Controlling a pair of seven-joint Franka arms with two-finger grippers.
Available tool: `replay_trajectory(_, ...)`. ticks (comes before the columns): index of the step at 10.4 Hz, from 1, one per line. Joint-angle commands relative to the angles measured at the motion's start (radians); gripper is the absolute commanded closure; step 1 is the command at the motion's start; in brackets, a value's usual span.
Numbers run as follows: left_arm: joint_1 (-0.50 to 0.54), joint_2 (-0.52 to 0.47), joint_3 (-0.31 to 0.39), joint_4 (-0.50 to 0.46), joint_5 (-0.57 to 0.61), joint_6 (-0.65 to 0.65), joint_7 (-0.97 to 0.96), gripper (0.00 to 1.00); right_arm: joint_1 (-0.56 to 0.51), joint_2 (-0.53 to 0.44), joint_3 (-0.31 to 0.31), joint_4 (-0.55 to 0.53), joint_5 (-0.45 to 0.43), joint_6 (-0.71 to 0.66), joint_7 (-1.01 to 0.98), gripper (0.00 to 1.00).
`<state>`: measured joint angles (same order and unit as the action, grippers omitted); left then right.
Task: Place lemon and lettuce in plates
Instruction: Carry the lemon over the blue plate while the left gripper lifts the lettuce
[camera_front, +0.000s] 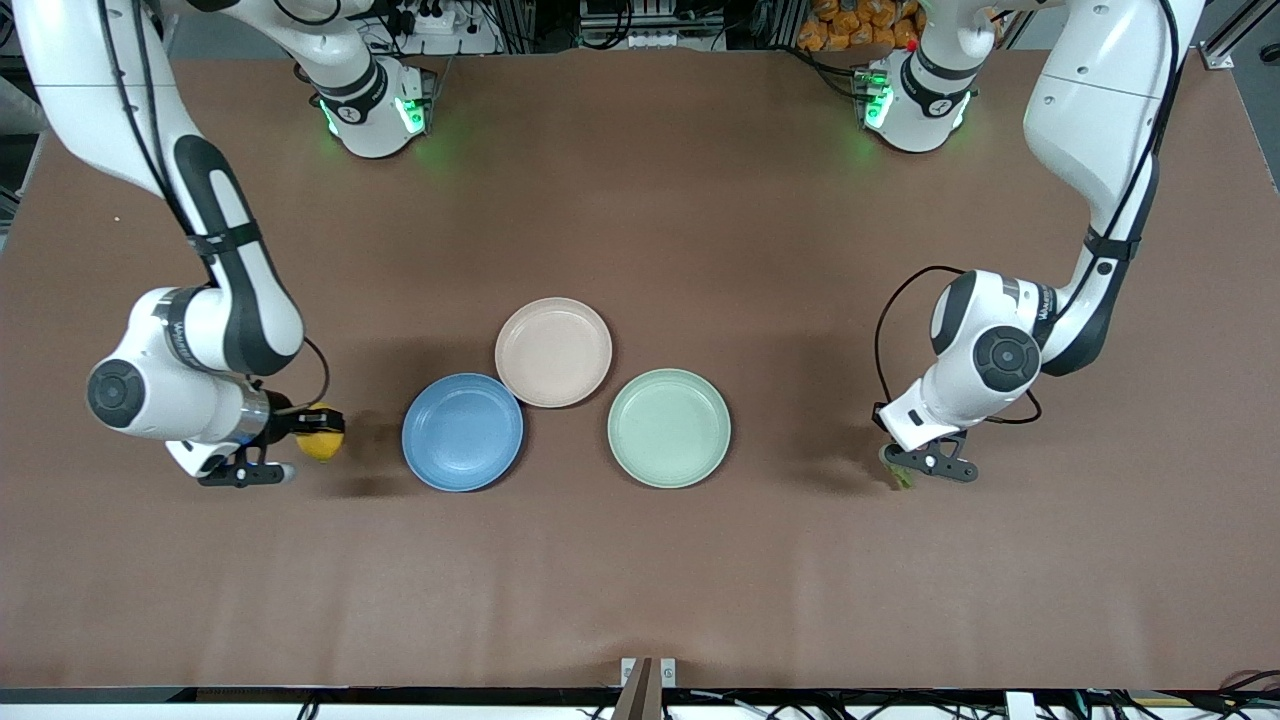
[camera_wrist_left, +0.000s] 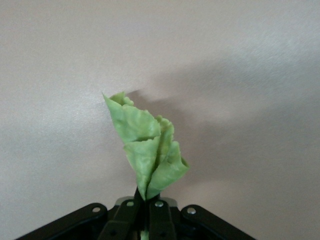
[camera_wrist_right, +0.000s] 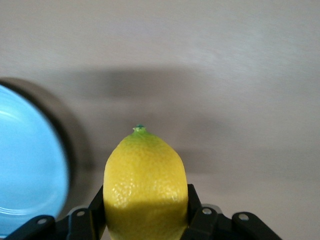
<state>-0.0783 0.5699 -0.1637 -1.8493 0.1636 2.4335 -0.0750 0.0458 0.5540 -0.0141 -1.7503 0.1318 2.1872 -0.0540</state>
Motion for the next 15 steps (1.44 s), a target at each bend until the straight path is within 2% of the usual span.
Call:
replay_trajectory(1,0.002,-0.027,-0.034,-0.010,0.008,-0.004,-0.093,1.00,0.069,-0.002,-0.003,0.043,0.012,-0.015,0.110,1.00)
replay_trajectory(7,0.000,-0.056,-0.132,-0.011,0.008,-0.005,-0.313,1.00,0.181,0.040,-0.003,0.078,0.011,-0.001,0.288,1.00)
replay_trajectory(12,0.000,-0.094,-0.246,-0.010,0.010,-0.071,-0.504,1.00,0.226,0.073,-0.003,0.084,0.012,0.052,0.347,1.00)
replay_trajectory(15,-0.027,-0.097,-0.283,-0.010,0.019,-0.073,-0.638,1.00,0.239,0.092,-0.003,0.084,0.012,0.080,0.365,0.97)
